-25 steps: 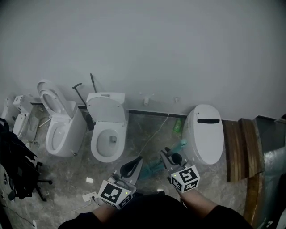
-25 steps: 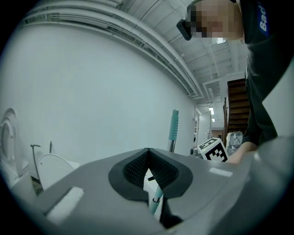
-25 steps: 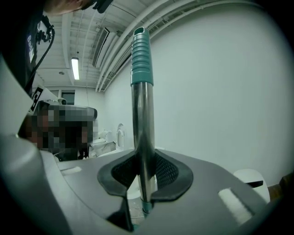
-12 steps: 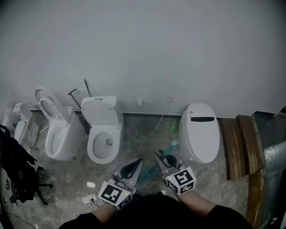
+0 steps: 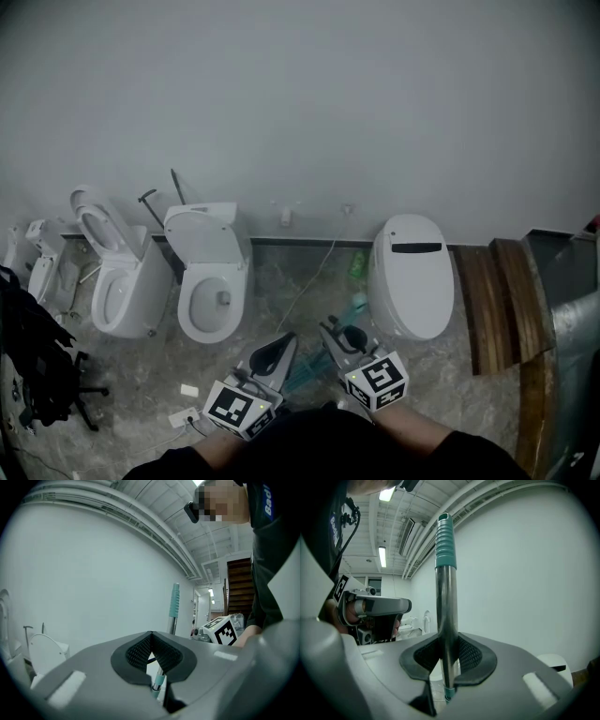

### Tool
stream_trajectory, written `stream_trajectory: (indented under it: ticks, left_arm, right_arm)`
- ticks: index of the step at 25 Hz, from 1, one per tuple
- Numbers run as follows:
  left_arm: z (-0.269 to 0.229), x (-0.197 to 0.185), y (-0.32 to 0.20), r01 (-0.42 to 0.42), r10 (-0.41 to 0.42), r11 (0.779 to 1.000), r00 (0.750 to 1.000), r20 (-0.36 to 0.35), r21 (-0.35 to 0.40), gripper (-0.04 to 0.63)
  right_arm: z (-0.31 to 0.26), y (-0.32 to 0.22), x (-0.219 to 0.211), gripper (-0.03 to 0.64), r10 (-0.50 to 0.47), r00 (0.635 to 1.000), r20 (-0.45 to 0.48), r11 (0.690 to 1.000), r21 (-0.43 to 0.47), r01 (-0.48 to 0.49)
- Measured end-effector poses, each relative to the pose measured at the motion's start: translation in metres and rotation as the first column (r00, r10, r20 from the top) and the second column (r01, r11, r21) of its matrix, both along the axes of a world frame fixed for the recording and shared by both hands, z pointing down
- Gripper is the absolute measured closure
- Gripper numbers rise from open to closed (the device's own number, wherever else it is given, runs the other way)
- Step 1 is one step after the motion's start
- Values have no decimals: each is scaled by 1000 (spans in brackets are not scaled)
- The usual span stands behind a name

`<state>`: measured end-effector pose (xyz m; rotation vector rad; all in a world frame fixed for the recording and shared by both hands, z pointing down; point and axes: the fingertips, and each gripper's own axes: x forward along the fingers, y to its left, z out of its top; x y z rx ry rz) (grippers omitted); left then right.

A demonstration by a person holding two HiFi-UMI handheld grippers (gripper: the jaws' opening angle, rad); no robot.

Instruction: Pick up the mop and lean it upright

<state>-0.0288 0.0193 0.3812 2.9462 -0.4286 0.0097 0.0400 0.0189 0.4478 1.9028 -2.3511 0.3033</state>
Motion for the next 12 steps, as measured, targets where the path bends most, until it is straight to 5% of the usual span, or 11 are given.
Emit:
stream_trajectory:
  ticks: [12]
  left_arm:
    - [-9,52,40,-90,89,996,996,9,26,580]
  right_arm:
    - [-10,50,48,534,97,995,25,994,38,-98]
